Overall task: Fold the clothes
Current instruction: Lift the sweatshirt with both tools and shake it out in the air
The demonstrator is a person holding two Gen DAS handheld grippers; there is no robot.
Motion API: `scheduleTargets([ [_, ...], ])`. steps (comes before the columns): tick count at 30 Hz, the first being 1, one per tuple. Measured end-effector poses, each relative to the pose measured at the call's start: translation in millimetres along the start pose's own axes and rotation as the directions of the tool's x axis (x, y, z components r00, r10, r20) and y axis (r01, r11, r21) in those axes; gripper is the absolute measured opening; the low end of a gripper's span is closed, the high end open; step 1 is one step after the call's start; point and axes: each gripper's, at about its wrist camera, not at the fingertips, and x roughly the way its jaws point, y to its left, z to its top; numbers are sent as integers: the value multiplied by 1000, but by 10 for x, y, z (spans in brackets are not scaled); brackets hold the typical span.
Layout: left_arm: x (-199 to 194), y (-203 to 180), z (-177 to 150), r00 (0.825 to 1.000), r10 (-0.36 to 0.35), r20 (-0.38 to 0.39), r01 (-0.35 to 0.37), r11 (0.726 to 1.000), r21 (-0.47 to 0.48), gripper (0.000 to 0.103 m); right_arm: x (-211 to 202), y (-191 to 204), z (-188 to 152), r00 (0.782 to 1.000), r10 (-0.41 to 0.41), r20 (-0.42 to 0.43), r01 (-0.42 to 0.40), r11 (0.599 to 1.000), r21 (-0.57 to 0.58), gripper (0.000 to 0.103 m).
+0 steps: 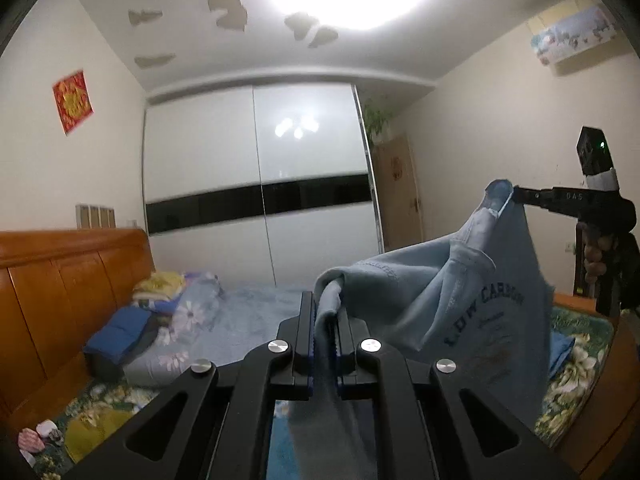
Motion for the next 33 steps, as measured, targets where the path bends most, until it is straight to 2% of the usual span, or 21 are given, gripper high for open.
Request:
scheduleTargets([
  [4,620,17,-328,991,3,-133,-4,1000,-9,8,402,-198,-253,996,-45,-80,47,999,23,5],
  [8,1397,68,-825,959,3,-282,-9,1000,-22,8,1004,-488,-632,981,-97,-169,106,993,45,5],
  [11,1977,141,-1247,921,0,-389,-23,998,-55,8,1575,-802,-1042,958,-134,-252,157,985,75,5],
  [15,2683,204,-1704,872,7,-489,-48,996,-72,8,2249,-1182,-1531,923,-165,-346,210,973,97,5],
  [17,2995,248,-1921,842,3,-539,-58,995,-85,8,2609,-1359,-1775,898,-180,-401,232,969,87,5],
  [22,3637,396,-2458,756,-46,-653,-73,985,-154,8,3435,-1724,-2355,829,-198,-523,275,959,72,5],
  [24,3881,465,-2657,726,-53,-685,-80,984,-160,8,3703,-1851,-2579,801,-201,-564,285,957,62,5],
  [27,4231,585,-2891,684,-99,-722,-77,975,-207,8,3992,-1986,-2839,764,-205,-612,298,953,53,5],
  [29,4405,644,-3030,661,-120,-741,-79,971,-227,8,4168,-2084,-3018,737,-209,-643,310,950,47,5],
  [33,4538,666,-3194,638,-128,-759,-79,970,-230,8,4353,-2225,-3272,707,-200,-678,323,945,57,5],
])
